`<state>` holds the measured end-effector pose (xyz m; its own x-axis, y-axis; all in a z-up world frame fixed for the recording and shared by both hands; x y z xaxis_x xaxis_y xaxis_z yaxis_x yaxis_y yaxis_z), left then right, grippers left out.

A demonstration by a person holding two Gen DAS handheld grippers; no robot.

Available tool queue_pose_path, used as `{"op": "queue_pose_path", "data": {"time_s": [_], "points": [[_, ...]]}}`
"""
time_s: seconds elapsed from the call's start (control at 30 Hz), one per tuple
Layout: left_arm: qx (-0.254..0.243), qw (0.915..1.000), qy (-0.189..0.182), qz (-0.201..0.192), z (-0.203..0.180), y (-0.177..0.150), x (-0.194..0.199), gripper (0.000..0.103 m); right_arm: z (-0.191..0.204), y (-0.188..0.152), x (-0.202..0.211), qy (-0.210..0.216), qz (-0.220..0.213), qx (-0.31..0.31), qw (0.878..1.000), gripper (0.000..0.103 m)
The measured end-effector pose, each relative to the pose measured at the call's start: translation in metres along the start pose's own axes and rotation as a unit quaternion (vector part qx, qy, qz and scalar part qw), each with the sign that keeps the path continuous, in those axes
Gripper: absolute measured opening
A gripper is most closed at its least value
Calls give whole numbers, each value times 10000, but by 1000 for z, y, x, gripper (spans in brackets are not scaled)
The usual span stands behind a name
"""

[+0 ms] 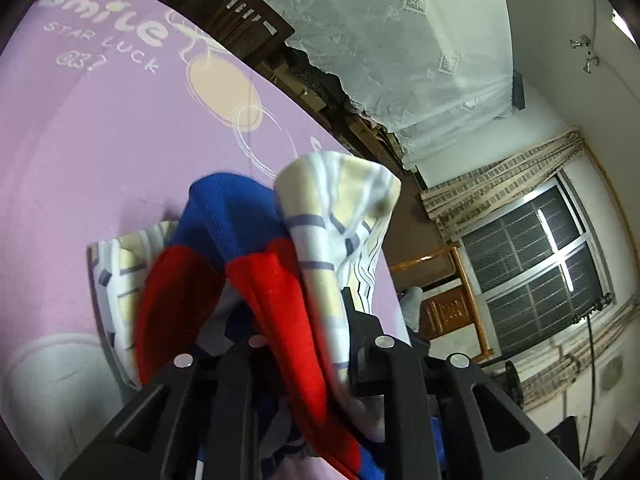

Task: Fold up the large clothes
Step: 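Flip the held bundle over and set it down, opening the right tool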

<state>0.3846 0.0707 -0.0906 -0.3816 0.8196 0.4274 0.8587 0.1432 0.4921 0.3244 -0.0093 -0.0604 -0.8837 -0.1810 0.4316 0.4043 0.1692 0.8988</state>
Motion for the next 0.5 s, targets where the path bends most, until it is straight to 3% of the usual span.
{"op": "queue_pose_path", "data": {"time_s": [0.07,0.13,0.2,0.27,0.3,0.33,0.4,0.5], "points": [[-156,9998,107,-109,-5,2,6,15,-1,0,3,52,-27,126,9999,32],[-247,9993,215,-192,-7,4,10,14,-7,-1,11,-213,-223,282,9991,70],[-281,9989,273,-247,-7,6,15,13,-11,-4,19,-433,-380,433,9974,74],[-327,9984,356,-290,-7,8,20,12,-14,-8,15,-387,-270,473,9978,69],[-359,9980,406,-321,-7,10,23,12,-13,-10,11,-270,-157,473,9984,45],[-412,9973,500,-346,-6,11,28,12,-11,-9,9,-263,-119,481,9984,35],[-519,9950,775,-349,-1,10,36,12,-6,-2,11,-119,-228,480,9985,23],[-583,9887,1380,-73,25,2,38,15,9,3,3,132,-75,643,9978,22]]}}
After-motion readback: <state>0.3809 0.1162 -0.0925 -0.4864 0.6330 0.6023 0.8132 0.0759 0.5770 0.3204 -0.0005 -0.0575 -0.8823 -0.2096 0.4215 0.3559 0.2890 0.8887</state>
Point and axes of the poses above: each gripper's, at about its wrist camera, not at the fingertips, and x roughly against the way its jaws point, z to its left, y to its top, the point moved 5 cm from there along -x, roughly the way its jaws point, and after that the axes turned 5 degrees about -x, right-handed, at the moved point
